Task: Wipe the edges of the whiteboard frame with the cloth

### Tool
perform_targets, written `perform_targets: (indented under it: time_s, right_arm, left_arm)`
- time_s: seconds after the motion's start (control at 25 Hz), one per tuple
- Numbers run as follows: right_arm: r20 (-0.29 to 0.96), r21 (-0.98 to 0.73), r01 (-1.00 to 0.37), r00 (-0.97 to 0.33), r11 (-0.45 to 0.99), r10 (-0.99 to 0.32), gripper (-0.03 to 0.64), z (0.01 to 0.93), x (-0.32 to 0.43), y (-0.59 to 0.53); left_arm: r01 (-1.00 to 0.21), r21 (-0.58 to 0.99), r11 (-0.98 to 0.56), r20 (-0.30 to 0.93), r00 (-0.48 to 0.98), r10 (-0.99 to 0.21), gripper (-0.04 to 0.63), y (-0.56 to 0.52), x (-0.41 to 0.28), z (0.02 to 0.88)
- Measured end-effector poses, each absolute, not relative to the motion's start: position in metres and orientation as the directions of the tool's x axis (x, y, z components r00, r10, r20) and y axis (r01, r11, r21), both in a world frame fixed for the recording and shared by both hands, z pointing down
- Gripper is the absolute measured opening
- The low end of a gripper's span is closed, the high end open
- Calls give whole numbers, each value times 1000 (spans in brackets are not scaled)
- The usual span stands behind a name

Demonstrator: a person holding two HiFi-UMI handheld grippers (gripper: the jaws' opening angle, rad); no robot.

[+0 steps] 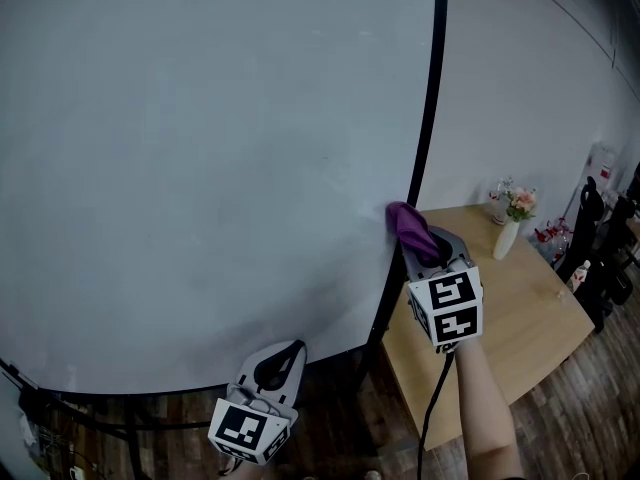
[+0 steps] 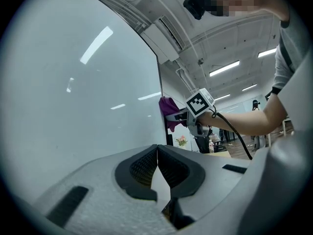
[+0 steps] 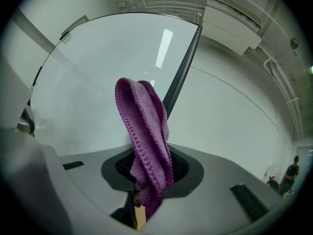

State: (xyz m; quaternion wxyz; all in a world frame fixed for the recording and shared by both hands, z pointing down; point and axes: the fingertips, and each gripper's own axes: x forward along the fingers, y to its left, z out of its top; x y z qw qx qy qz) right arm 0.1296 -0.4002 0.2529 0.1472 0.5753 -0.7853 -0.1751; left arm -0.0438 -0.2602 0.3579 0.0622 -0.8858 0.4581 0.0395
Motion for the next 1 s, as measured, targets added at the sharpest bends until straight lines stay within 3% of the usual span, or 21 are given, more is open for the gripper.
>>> perform_targets:
  time_s: [0.56,1.0]
  right_arm:
    - [107,409,-876,-235,258,-966,94,307,134,-403]
    - [60,456,-874,-157,167,-986,94,314,130,-399]
  left_arm:
    - [-797,-54,-602,-96,604,-791,18,-260,-47,375]
    - [-787,-42,-615,-67,617,-784,18,-260,-51,388]
